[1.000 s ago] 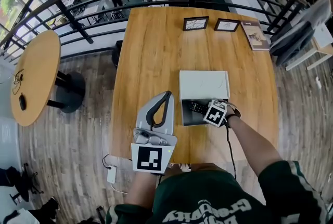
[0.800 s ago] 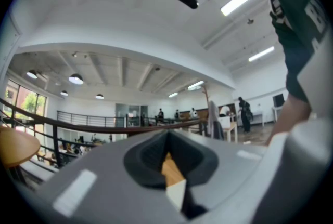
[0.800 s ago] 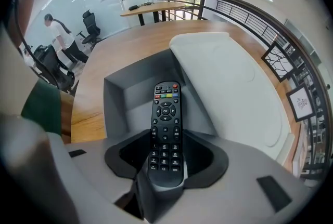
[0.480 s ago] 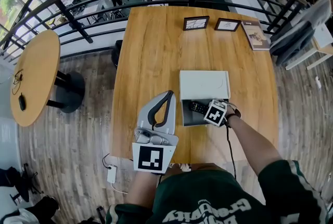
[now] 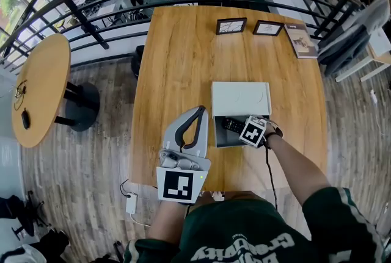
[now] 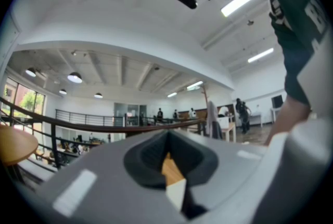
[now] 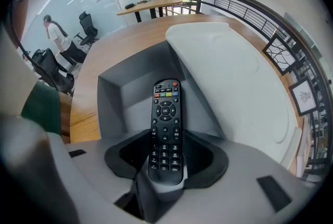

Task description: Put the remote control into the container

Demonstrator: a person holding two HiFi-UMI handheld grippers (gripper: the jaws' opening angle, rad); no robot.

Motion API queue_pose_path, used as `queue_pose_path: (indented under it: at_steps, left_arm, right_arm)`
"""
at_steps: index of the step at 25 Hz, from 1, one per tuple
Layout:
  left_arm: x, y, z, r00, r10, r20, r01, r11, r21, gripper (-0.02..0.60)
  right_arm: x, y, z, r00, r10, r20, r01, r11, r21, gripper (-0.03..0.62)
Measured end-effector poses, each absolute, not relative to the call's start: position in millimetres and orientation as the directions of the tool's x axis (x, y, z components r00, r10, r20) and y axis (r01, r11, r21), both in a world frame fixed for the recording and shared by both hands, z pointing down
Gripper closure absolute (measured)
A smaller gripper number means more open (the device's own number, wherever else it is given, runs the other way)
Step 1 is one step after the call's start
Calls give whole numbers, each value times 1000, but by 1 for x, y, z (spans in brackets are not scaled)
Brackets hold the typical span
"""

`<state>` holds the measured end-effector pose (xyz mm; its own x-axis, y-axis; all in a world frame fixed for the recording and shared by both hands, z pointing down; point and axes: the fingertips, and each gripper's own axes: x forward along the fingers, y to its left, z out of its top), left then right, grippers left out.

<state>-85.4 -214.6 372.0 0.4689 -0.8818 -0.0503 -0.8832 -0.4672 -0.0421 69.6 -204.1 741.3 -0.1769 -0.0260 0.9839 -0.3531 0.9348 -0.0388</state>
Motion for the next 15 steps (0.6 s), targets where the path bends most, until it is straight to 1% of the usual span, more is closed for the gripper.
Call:
queue_pose_path:
  at_steps: [11,15]
  left_arm:
    - [-87,-217,373,472,-880,-49,-882,-470,-38,583]
    - [-85,-217,374,477,-877,-52,-879,-476,-34,583]
  right_arm:
    - [65,-204,744,-185,-11,983,-355,933,-56,395]
    - [68,-196,747,-163,38,986,-379,920,-98,395]
